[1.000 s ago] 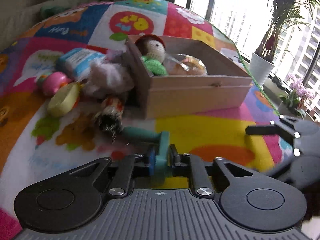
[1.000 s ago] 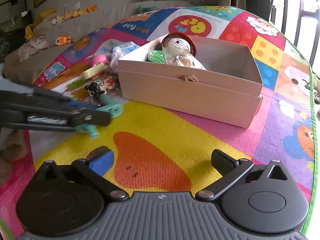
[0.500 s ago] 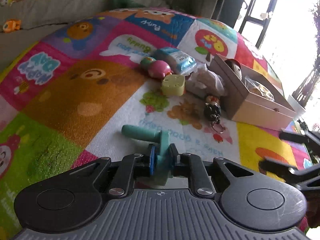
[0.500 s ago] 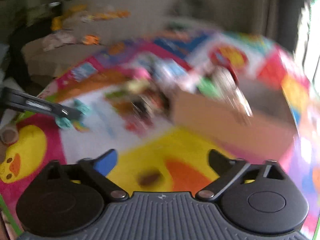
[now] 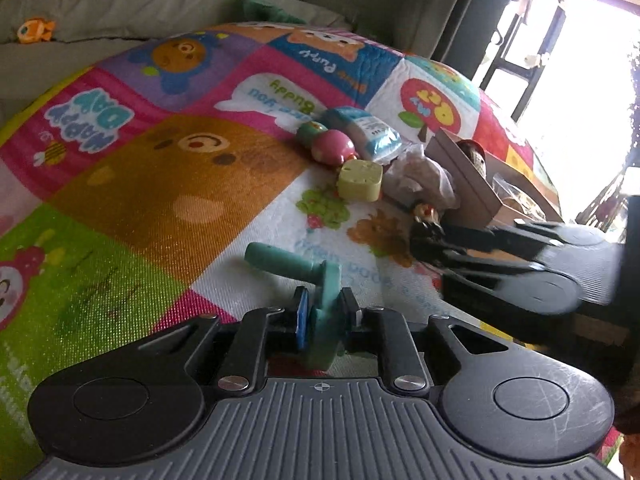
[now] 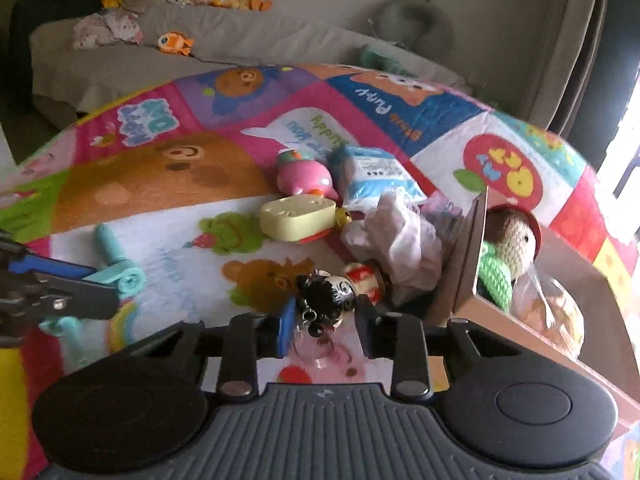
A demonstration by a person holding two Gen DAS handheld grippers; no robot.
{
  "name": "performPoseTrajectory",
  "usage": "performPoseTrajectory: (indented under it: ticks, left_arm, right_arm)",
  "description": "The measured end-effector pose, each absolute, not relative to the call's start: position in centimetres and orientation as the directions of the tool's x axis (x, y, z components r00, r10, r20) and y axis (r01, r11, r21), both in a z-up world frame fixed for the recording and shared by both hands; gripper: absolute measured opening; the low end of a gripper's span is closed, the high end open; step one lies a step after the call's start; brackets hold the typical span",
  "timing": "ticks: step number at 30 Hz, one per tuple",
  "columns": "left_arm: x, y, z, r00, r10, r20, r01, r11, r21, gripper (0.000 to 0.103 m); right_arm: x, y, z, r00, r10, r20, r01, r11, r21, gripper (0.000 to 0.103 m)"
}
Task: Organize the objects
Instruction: 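Grasp the small figurine keychain with the right tool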
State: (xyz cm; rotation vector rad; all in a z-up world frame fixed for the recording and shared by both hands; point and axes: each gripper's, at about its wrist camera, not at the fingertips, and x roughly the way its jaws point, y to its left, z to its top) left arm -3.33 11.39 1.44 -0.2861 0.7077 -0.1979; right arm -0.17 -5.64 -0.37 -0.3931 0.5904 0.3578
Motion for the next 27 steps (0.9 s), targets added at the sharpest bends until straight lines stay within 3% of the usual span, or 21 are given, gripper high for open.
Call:
performPoseTrajectory:
  ticks: [5,14,20,23,27]
  left_arm:
    - [-3.4,10.7,1.6,0.741,-0.27,-0.614,0.089,0.947,-0.309,0.019]
    - [-3.3,3.3,1.6,0.641,-0.431,-0.636,0.303,0.903,-0.306,0.018]
    - [-3.6,-0.2,1.7,0.629,-0.415,-0.658,0.354,0.906,-0.234,0.019]
    - [-3.6,-0.1,1.6,0.627,-0.414,-0.66,0.349,0.906,-0.238,0.019]
    - [-3.5,-0.4,1.7,0.632,-0.405,-0.661,0.348,0.91,-0.225,0.019]
  right_arm:
    - [-4.3,-9.9,1.0,0.74,0.28,-0.611,-0.467,0.868,-0.167,0.025]
    - [-10.7,-19.1,1.1,0.749,0.221,-0.625,-0.381,0.915,-0.133,0.025]
    - [-10.5,-23.2,0.5,0.812,0.071,-0.579,-0.205,0.964,-0.169,0.042]
    - [-10.0,-24.2,1.1,0.793,0.173,-0.584,-0.235,0.971,-0.031,0.049]
    - [-8.7,-23.4,1.6,0.757,0.311,-0.575,-0.305,0.946,0.11,0.049]
